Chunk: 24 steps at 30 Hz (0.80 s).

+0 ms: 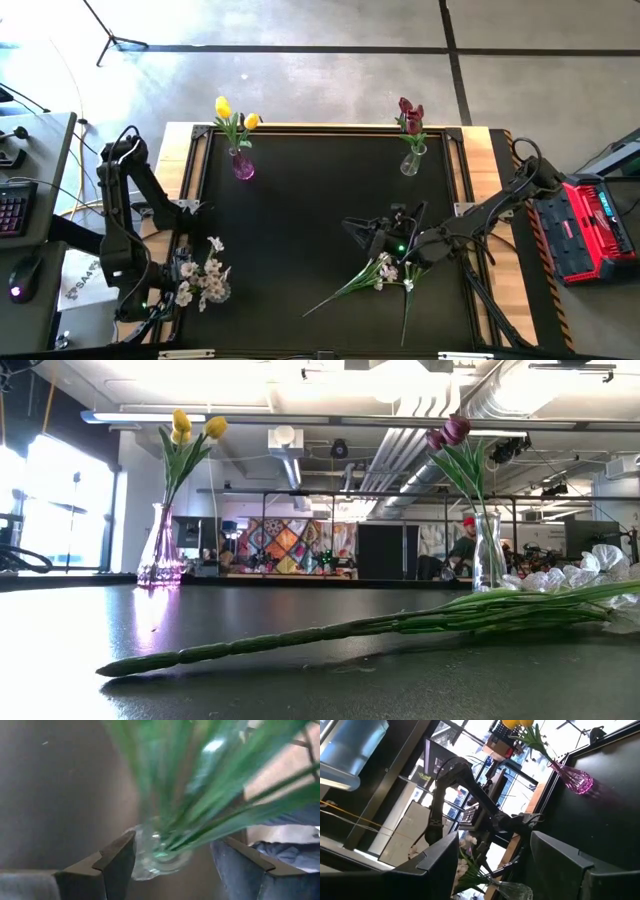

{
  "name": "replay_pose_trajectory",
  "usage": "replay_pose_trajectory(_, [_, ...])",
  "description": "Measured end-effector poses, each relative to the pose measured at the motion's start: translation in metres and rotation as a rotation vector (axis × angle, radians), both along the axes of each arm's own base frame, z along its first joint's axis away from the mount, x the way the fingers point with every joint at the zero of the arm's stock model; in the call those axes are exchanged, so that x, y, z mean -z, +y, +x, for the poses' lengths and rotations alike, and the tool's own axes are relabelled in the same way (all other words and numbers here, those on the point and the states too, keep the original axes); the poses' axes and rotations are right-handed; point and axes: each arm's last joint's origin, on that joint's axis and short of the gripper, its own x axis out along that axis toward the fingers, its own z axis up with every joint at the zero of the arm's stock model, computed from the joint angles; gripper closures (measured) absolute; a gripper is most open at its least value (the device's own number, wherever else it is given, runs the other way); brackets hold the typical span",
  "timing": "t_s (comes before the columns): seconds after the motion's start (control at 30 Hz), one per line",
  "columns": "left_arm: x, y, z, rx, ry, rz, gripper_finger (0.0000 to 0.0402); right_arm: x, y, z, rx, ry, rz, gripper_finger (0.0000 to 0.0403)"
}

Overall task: Sort flowers into vase by color
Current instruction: Move the bottom transparent vase to the middle left of the table

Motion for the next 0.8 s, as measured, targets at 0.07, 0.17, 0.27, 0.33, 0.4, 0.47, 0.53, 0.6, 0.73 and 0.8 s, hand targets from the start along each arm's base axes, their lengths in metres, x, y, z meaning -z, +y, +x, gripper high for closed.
replay_pose_trajectory(0.07, [-0.001, -0.002, 0.002, 0.03, -0.013, 0.003, 0.0161, 0.0, 0.0, 0.0, -0.002, 0.001, -0.003, 0.0167])
replay_pose_trajectory(0.17, [0.001, -0.001, 0.005, 0.033, 0.002, 0.029, 0.0161, 0.0, 0.0, 0.0, -0.009, 0.003, -0.007, 0.0167])
replay_pose_trajectory(0.27, [0.002, -0.001, 0.01, 0.02, 0.014, 0.038, 0.0162, 0.0, 0.0, 0.0, -0.019, 0.004, -0.009, 0.0167])
replay_pose_trajectory(0.33, [0.003, -0.001, 0.013, 0.011, 0.024, 0.041, 0.0169, 0.0, 0.001, 0.0, -0.025, 0.004, -0.009, 0.0167])
replay_pose_trajectory(0.4, [0.004, -0.001, 0.015, 0.012, 0.035, 0.049, 0.0182, 0.0, 0.001, 0.0, -0.025, 0.004, -0.01, 0.0167])
replay_pose_trajectory(0.47, [0.005, 0.0, 0.017, 0.009, 0.046, 0.053, 0.0198, 0.0, 0.001, 0.0, -0.027, 0.004, -0.01, 0.0167])
replay_pose_trajectory(0.53, [0.005, 0.001, 0.018, 0.013, 0.046, 0.062, 0.0218, 0.0, 0.001, 0.0, -0.035, 0.004, -0.01, 0.0167])
replay_pose_trajectory(0.6, [0.005, 0.002, 0.021, 0.012, 0.045, 0.071, 0.0238, 0.0, 0.001, 0.0, -0.044, 0.005, -0.01, 0.0167])
replay_pose_trajectory(0.73, [0.005, 0.005, 0.028, -0.02, 0.029, 0.084, 0.0268, 0.0, 0.001, 0.0, -0.053, 0.007, -0.014, 0.0167])
replay_pose_trajectory(0.8, [0.004, 0.007, 0.033, -0.035, 0.017, 0.102, 0.0273, 0.0, 0.002, 0.001, -0.064, 0.006, -0.014, 0.0167])
